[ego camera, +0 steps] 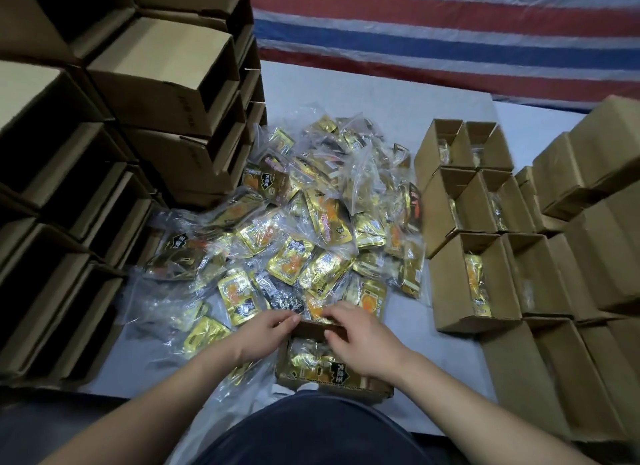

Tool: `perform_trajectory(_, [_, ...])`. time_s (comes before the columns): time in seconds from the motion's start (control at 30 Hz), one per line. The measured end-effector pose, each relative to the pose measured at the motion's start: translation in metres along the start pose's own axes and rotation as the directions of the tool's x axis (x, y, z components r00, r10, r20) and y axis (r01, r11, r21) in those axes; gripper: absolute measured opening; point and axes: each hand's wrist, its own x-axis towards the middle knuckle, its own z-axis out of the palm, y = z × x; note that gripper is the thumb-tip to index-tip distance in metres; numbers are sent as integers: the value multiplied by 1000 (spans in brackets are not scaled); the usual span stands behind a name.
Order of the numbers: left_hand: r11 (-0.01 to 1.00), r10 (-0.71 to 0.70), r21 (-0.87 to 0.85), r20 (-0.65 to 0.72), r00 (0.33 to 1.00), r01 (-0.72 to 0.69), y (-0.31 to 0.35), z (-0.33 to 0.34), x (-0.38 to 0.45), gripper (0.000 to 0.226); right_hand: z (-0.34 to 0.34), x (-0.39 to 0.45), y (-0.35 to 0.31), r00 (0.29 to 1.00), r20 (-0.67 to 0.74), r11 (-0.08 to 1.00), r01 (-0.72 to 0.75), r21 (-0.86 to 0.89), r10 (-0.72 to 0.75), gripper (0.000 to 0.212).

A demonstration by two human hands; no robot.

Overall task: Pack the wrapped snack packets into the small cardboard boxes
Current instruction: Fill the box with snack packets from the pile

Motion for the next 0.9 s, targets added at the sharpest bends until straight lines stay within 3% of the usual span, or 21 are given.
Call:
perform_trajectory(0.07, [1000,-12,-11,-5,1000,12,3,1,-2,31,-2,6,6,998,68,992,4,-126,5,48])
perform_trajectory(0.1, [1000,-23,-8,-2,1000,23,5,2,-4,33,-2,9,8,989,136,983,-24,-180,49,46])
perform_trajectory(0.17, [997,-73,-14,3,997,73,8,6,-5,36,5,12,10,975,203,957,-24,-289,86,25])
perform_trajectory(0.27, [971,-189,-148,2,982,187,13,17,-7,42,11,11,12,986,151,936,-19,-352,76,11])
perform_trajectory(0.5, [963,-199,-177,36,979,202,41,31,4,54,-13,-15,26,976,138,963,-132,-236,167,11])
perform_trajectory(0.67, [979,-85,-181,69,994,97,86,47,26,46,-40,-46,54,958,-1,945,-282,-165,286,11])
perform_trajectory(0.73, [985,-48,-162,116,992,67,104,59,34,44,-46,-65,71,925,-93,919,-377,-111,368,11])
perform_trajectory(0.9, [994,-81,-59,199,977,94,134,108,57,50,-42,-121,115,760,-279,798,-601,46,588,13])
